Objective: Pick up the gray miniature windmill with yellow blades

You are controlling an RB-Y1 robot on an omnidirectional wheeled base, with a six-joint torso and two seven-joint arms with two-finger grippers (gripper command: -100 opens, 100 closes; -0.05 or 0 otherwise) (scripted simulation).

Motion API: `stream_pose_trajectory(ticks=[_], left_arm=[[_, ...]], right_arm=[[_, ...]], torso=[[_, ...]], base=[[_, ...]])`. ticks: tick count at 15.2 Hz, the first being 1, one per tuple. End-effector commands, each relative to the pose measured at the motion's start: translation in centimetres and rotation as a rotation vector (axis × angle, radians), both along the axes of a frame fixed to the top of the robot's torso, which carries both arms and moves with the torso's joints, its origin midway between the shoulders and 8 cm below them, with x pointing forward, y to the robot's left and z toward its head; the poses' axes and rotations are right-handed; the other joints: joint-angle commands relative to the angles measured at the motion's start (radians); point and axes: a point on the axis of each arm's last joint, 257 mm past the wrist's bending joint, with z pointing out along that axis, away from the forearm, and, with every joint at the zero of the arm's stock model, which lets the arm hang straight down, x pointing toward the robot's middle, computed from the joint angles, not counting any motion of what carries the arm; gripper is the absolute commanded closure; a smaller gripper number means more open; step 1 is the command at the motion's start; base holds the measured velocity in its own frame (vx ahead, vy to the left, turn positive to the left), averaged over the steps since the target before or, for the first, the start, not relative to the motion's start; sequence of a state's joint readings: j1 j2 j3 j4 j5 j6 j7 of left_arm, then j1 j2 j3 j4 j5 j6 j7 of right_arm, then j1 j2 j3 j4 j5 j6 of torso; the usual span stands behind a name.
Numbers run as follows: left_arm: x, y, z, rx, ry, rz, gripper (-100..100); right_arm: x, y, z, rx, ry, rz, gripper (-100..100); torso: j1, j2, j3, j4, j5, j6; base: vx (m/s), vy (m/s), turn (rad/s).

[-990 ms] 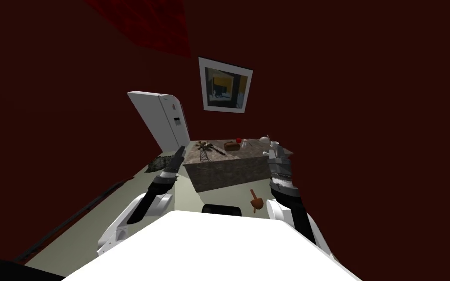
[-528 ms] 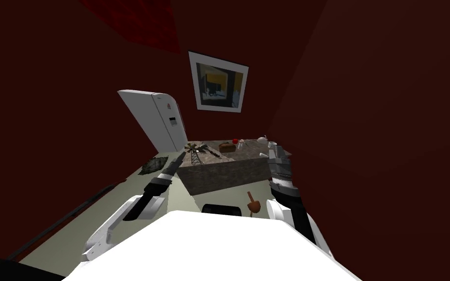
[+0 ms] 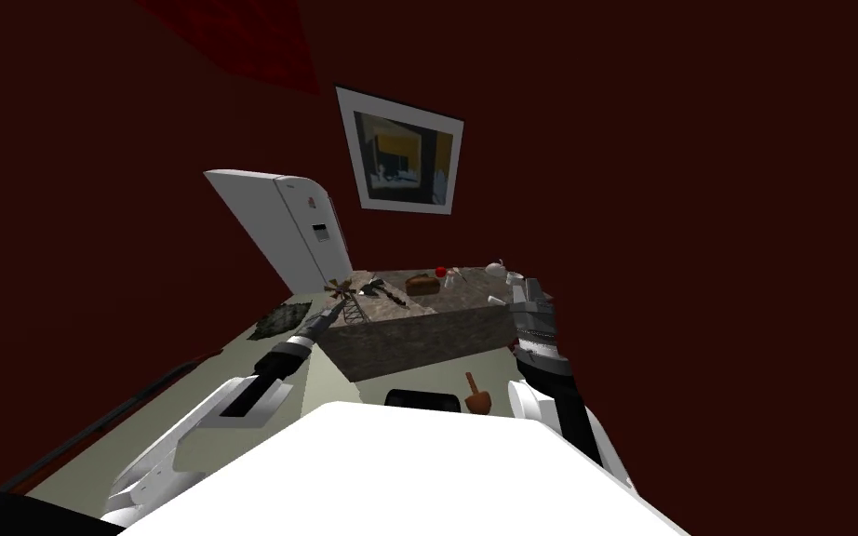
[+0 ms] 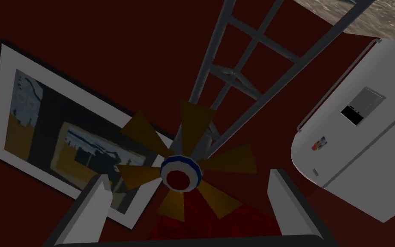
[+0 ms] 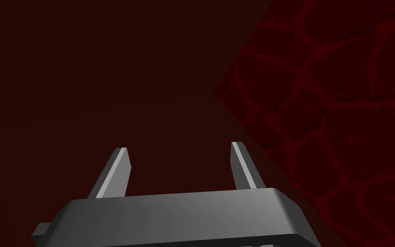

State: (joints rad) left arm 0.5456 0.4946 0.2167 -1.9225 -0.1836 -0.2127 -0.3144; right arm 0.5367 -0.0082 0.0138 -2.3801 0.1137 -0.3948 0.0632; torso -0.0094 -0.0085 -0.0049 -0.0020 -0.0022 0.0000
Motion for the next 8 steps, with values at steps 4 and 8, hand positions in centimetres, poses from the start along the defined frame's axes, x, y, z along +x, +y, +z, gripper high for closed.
stream_pose_trajectory(ticks=[4, 8], left_arm=[[-1.0, 5.6, -2.8, 0.171, 0.125, 0.097, -100], [-2.0, 9.9, -3.9, 0.291, 0.204, 0.167, -100]], right_arm=[[0.0, 0.0, 0.0, 0.000, 0.000, 0.000, 0], [0.0, 0.0, 0.0, 0.000, 0.000, 0.000, 0]], torso=[[-0.001, 0.000, 0.000, 0.000, 0.000, 0.000], [-0.004, 0.000, 0.000, 0.000, -0.001, 0.000]], base=[[0.108, -0.139, -0.011], [0.113, -0.164, -0.011]])
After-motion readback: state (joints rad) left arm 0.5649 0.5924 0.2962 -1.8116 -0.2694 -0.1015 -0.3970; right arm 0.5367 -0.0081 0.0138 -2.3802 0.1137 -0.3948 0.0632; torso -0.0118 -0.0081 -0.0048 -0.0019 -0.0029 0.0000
